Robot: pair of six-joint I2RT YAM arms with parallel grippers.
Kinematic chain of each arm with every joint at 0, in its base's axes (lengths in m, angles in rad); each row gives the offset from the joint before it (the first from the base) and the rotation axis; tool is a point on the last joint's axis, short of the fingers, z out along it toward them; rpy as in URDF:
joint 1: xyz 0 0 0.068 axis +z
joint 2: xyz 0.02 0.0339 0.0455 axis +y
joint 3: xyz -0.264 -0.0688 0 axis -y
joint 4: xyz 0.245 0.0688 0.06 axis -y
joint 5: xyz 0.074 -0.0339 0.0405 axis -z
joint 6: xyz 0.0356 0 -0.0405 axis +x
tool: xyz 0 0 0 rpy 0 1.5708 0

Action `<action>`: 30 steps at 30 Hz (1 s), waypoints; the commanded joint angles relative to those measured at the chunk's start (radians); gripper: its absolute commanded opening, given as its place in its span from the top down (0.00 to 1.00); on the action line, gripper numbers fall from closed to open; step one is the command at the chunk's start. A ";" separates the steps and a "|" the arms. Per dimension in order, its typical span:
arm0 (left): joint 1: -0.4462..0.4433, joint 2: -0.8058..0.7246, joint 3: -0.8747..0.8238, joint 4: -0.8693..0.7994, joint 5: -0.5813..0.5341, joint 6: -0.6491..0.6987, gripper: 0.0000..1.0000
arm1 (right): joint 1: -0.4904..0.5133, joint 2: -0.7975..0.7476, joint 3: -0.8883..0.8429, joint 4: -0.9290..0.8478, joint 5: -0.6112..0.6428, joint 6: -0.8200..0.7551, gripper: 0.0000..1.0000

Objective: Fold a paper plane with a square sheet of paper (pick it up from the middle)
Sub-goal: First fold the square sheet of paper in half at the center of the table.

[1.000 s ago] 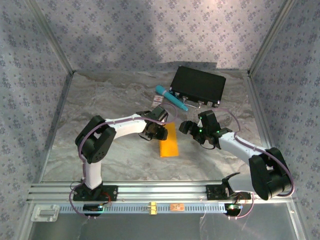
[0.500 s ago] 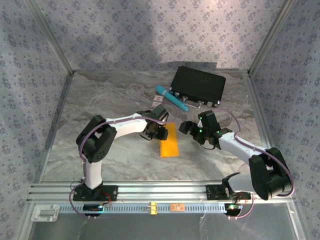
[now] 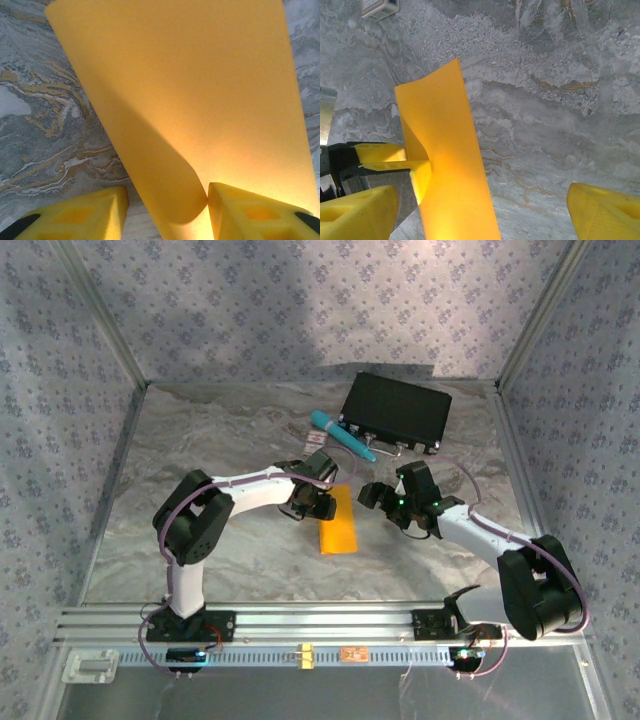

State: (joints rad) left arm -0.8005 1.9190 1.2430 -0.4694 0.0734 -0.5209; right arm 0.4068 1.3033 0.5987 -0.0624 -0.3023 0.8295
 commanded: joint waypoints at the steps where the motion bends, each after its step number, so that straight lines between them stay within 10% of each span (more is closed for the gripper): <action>1: 0.009 0.046 -0.004 0.015 -0.035 0.002 0.52 | 0.006 -0.016 -0.010 -0.004 0.008 -0.007 0.11; 30: 0.011 0.064 -0.008 0.023 -0.029 -0.002 0.52 | 0.007 -0.004 -0.021 0.038 -0.020 -0.001 0.24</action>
State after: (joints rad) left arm -0.8005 1.9209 1.2430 -0.4683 0.0700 -0.5461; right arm 0.4084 1.3033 0.5854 -0.0261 -0.3107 0.8303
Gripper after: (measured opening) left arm 0.478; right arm 0.762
